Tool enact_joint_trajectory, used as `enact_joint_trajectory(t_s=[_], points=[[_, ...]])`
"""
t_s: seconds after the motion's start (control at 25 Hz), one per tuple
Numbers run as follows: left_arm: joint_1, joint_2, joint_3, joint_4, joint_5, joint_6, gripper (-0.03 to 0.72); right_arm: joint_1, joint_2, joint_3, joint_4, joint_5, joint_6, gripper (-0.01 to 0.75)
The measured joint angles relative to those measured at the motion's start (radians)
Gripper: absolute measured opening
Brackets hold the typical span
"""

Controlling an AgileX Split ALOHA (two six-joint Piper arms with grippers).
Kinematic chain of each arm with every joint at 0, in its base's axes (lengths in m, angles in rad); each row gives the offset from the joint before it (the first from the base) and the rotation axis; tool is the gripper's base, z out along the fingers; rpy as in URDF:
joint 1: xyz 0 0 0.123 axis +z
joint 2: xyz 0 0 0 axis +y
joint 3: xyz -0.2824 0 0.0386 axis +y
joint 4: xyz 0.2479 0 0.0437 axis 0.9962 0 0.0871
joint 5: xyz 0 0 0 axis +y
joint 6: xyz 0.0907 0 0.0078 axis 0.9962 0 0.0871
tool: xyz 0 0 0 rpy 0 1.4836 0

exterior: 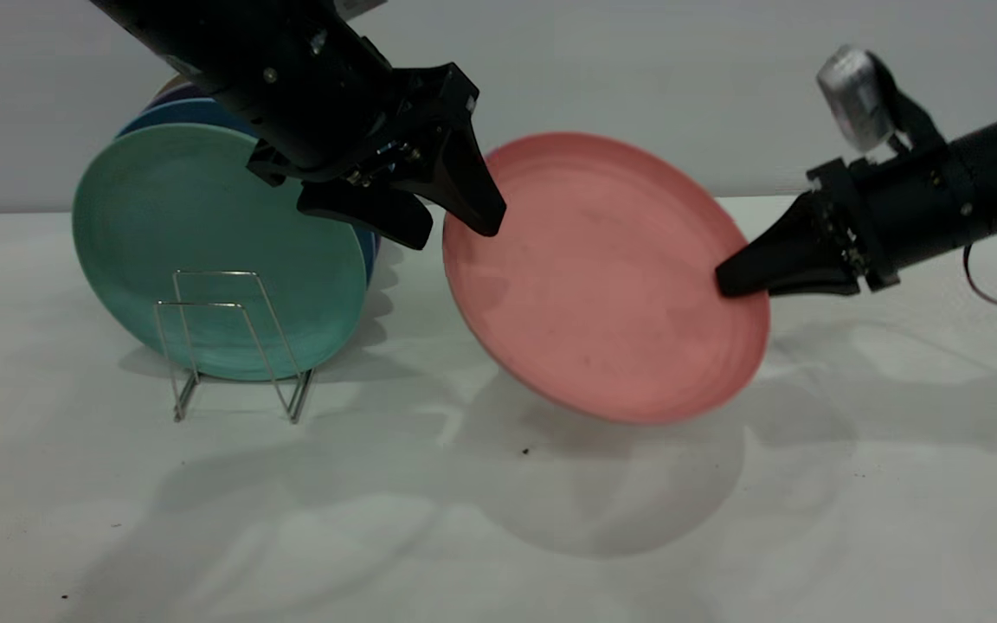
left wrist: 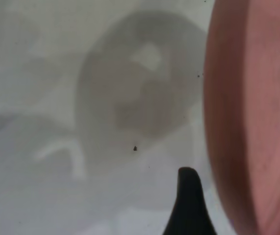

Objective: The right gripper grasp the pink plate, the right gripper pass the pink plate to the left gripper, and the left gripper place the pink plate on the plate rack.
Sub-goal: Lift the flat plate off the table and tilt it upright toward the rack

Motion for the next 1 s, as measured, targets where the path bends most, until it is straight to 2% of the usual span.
enact_joint_trajectory(t_s=[0.16, 0.28, 0.6, 0.68, 0.8, 1.0], points=[[0.0, 0.002, 0.0, -0.046, -0.024, 0.0, 0.568, 0.0, -0.012, 0.0, 0.0, 0.015, 0.0, 0.019], [0.0, 0.013, 0.0, -0.116, -0.032, 0.0, 0.502, 0.012, -0.012, 0.0, 0.0, 0.022, -0.002, 0.019], [0.0, 0.038, 0.0, -0.147, -0.044, 0.003, 0.09, 0.035, -0.012, 0.0, 0.0, 0.027, -0.004, 0.019], [0.001, 0.04, 0.0, -0.147, -0.048, 0.008, 0.082, 0.035, -0.015, 0.0, 0.002, 0.029, -0.004, 0.031], [0.001, 0.04, 0.0, -0.149, -0.049, 0.038, 0.082, 0.035, -0.02, 0.0, 0.021, 0.03, -0.001, 0.1], [0.001, 0.04, 0.0, -0.149, -0.048, 0.166, 0.082, 0.021, -0.094, 0.001, 0.069, 0.03, 0.011, 0.365]])
